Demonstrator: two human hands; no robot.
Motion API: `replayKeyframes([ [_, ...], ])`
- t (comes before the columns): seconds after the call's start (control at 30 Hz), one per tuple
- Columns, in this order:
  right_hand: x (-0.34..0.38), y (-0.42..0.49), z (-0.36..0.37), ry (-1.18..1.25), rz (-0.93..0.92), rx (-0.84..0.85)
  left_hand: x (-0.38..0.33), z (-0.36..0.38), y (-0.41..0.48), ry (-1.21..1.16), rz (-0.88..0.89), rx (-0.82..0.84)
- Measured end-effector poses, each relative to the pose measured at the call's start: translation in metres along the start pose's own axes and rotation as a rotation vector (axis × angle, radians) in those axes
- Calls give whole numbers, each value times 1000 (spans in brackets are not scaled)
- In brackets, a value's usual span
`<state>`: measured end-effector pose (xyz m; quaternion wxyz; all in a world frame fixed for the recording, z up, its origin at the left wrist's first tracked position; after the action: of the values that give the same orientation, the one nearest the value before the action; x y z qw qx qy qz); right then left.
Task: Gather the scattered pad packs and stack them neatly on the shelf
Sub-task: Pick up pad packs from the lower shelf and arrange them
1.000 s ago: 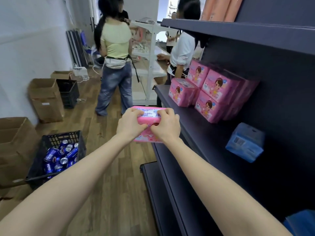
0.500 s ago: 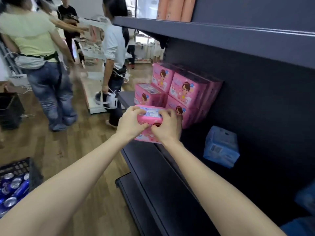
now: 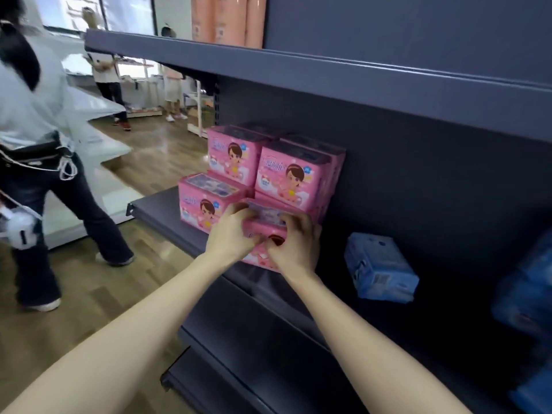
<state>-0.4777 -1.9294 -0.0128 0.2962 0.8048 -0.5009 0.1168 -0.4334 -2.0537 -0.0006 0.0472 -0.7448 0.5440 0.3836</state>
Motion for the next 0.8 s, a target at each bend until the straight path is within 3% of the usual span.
replayKeyframes([
  [0.8, 27, 4, 17, -126, 170, -69, 29, -6, 36, -14, 281, 103],
])
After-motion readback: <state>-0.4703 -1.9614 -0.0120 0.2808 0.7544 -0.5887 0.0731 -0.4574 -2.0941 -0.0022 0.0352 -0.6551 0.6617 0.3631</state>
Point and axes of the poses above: each hand's wrist, its own y-axis towards the middle knuckle, its own z-axis out of the palm, x = y × z, the point moved 3 cm from there along y, towards the middle knuckle, and after that the axes turned 2 degrees about -z, right-handed, at the moved point
